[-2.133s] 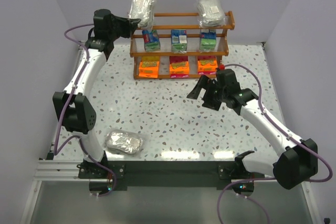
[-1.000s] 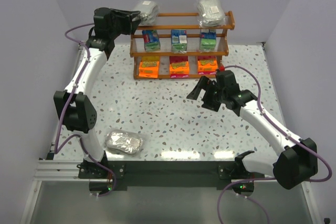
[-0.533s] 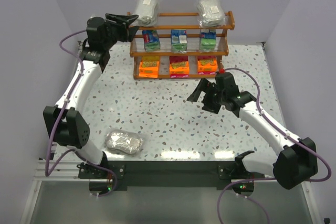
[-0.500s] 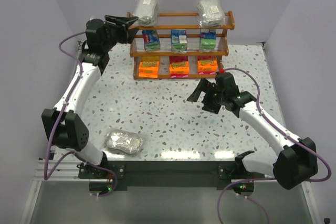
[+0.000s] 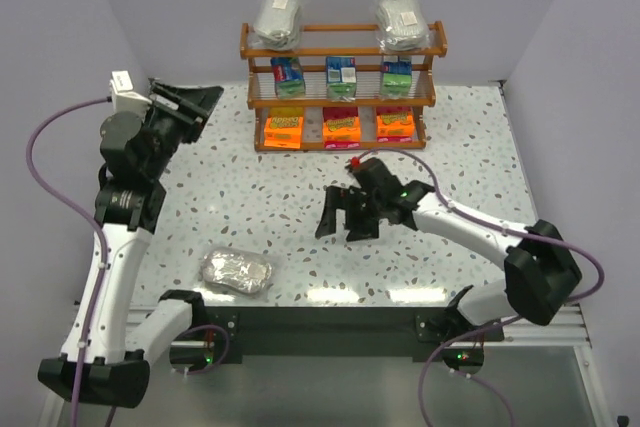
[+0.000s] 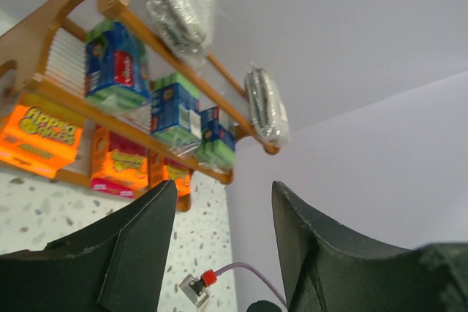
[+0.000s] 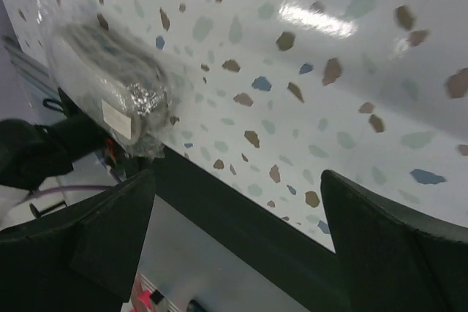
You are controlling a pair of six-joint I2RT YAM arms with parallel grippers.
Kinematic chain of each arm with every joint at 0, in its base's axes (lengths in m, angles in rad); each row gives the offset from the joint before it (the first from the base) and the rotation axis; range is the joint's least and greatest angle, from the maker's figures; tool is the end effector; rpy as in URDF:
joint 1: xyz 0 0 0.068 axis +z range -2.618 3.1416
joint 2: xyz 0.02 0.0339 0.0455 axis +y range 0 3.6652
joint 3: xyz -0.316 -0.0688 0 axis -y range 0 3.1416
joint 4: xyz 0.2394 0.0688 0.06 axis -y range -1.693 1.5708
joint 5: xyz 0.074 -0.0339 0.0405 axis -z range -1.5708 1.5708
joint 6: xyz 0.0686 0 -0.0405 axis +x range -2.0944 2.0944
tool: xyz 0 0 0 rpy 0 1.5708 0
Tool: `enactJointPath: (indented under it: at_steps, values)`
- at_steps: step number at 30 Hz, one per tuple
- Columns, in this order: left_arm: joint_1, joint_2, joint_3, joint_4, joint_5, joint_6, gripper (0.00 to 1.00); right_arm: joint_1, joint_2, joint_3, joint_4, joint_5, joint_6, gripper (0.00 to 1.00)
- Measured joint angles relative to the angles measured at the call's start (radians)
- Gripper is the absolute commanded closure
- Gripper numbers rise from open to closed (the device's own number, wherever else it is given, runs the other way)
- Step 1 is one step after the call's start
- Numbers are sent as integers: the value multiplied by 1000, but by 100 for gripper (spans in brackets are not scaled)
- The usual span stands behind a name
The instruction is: Place and organize the cleaning sponges onto the shelf
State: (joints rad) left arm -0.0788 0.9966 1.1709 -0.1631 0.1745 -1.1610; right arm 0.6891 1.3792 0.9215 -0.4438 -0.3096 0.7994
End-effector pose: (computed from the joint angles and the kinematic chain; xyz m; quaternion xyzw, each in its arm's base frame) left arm 0.2137 -0.0288 0.4810 -0.3077 0.6323 -0.4614 0.5410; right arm 0.2086 0.1990 0.2625 0.0009 0.9346 0.3270 0.1401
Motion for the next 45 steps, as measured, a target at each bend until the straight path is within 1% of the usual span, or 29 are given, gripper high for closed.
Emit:
enactJointPath:
  at_steps: [3,6,9,15,21,25,28,29,30,31,33,34,36,37,39,40,42,43,45]
  values:
    - [6,-81,-74,-70,-19,72,43,119,79,22,28,-2,11,2]
    - [13,-89,-97,-142,-19,133,44,208,156,66,56,-5,30,2]
    - [13,-89,-108,-198,-19,176,44,272,233,133,86,-5,53,2]
    - [13,-153,-110,-262,-27,233,46,354,338,203,172,3,128,2]
    - [13,-180,-110,-284,-30,263,46,410,421,242,198,6,208,5]
    - [12,-178,-110,-306,-31,264,46,464,468,273,214,21,263,12]
    - [5,-189,-110,-325,-36,266,46,492,505,294,236,36,309,22]
    - [2,-194,-111,-330,-39,267,46,496,513,296,242,41,320,28]
    - [-2,-202,-111,-333,-44,268,46,497,521,296,248,53,338,31]
    - [-5,-211,-111,-338,-49,269,46,497,528,296,250,62,352,39]
    - [-9,-225,-111,-342,-57,274,46,494,537,296,251,91,377,46]
    - [-10,-230,-111,-343,-61,276,46,493,539,296,252,103,389,53]
    - [-11,-234,-111,-343,-69,284,46,489,539,296,260,122,407,60]
    - [-14,-235,-111,-343,-74,286,46,489,539,296,267,134,416,68]
    - [-16,-234,-111,-343,-76,290,46,486,538,290,286,145,431,76]
    - [-17,-232,-111,-343,-77,291,47,483,536,282,302,147,438,86]
    - [-22,-225,-111,-343,-80,291,47,475,525,257,335,143,448,93]
    - [-26,-220,-111,-343,-81,291,47,471,516,243,347,142,452,98]
    - [-34,-211,-111,-344,-87,292,47,456,493,217,359,139,448,100]
